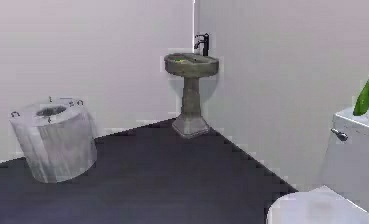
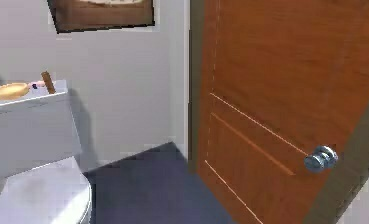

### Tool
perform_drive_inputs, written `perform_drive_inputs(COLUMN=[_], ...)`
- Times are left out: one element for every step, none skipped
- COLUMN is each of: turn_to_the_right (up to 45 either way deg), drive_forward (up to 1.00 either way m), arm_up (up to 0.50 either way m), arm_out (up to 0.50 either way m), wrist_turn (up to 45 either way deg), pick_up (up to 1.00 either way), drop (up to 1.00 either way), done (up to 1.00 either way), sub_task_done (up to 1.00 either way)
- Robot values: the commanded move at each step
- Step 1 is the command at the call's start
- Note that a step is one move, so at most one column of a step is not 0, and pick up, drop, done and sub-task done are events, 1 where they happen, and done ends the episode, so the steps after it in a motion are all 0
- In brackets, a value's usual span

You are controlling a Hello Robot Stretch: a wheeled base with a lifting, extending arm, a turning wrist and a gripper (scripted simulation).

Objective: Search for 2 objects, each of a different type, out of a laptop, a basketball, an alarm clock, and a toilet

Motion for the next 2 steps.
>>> perform_drive_inputs(turn_to_the_right=[-45.0, -45.0], drive_forward=[0.00, 0.00], arm_up=[0.00, 0.00], arm_out=[0.00, 0.00], wrist_turn=[0.0, 0.0], pick_up=[0.00, 0.00], drop=[0.00, 0.00], done=[0.00, 0.00], sub_task_done=[0.00, 0.00])
